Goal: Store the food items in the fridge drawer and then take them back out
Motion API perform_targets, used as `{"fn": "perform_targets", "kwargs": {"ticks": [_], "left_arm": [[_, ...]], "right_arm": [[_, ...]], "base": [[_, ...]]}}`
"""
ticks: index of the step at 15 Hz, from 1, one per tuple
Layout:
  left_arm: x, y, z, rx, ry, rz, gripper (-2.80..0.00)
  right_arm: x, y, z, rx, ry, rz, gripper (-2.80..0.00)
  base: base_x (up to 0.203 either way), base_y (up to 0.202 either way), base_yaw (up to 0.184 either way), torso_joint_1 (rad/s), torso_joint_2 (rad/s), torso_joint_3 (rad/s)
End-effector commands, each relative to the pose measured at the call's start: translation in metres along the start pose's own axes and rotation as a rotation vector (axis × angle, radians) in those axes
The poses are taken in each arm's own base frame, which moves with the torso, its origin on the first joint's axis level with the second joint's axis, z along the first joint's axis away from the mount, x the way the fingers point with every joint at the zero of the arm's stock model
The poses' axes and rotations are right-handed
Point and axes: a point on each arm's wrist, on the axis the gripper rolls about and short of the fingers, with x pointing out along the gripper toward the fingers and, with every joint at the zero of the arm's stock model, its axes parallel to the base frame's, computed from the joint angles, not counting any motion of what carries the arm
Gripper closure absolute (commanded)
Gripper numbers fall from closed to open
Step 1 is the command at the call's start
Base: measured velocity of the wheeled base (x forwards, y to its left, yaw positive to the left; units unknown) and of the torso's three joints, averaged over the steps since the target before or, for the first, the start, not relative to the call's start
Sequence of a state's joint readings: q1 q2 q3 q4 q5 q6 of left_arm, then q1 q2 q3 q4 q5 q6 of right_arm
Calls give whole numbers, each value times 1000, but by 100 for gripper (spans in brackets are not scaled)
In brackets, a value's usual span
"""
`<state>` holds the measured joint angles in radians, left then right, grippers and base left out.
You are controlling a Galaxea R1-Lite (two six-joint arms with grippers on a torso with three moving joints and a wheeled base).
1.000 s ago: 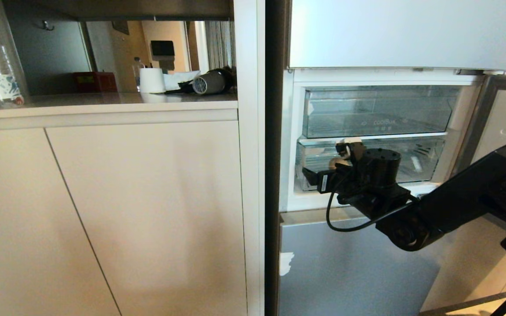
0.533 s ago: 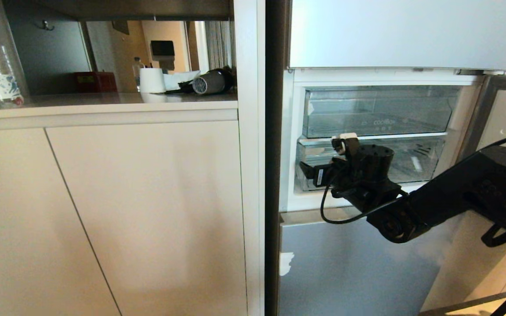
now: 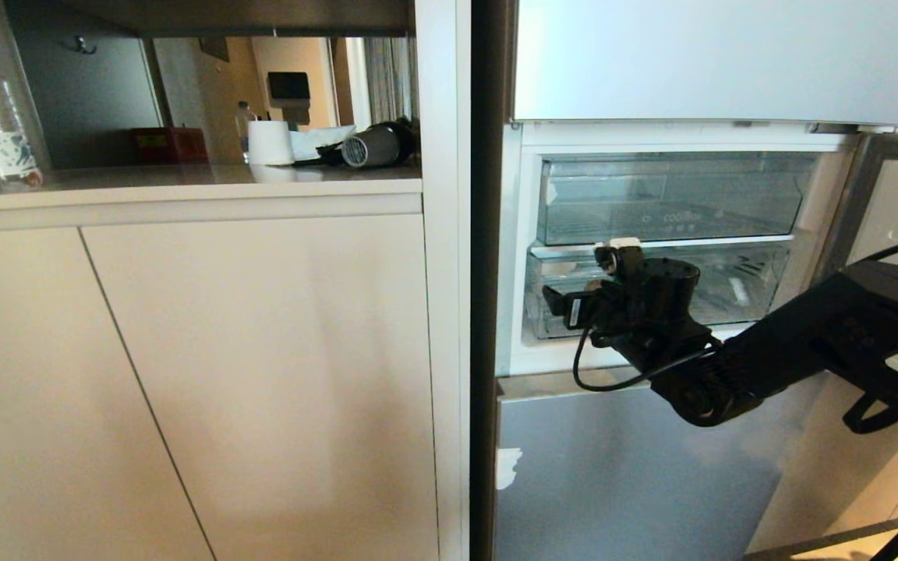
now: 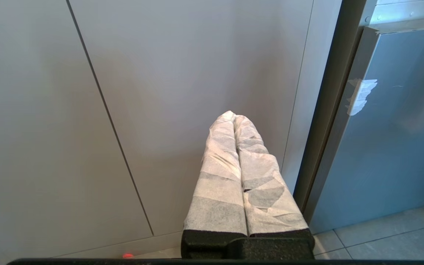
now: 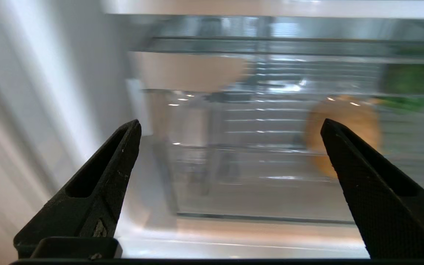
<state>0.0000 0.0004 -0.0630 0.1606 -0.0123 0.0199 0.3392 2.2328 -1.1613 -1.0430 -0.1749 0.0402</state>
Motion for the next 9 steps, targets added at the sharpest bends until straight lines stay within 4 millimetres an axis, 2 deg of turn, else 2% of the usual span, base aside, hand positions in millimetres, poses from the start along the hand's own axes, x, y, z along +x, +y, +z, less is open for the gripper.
{"fn": "perform_targets", "kwargs": {"ticks": [1,5,9], "left_arm": [[0,0,0,0,-1,0,0],[0,0,0,0,-1,0,0],[0,0,0,0,-1,1,0]], "right_arm": [[1,-4,1,1,-7,-11,-280],[0,-5,2,0,-9,-14,-280],[-1,5,1,-2,-8,12,-280]], "base": [[0,0,0,0,0,0],[0,0,0,0,0,0],[0,0,0,0,0,0]]}}
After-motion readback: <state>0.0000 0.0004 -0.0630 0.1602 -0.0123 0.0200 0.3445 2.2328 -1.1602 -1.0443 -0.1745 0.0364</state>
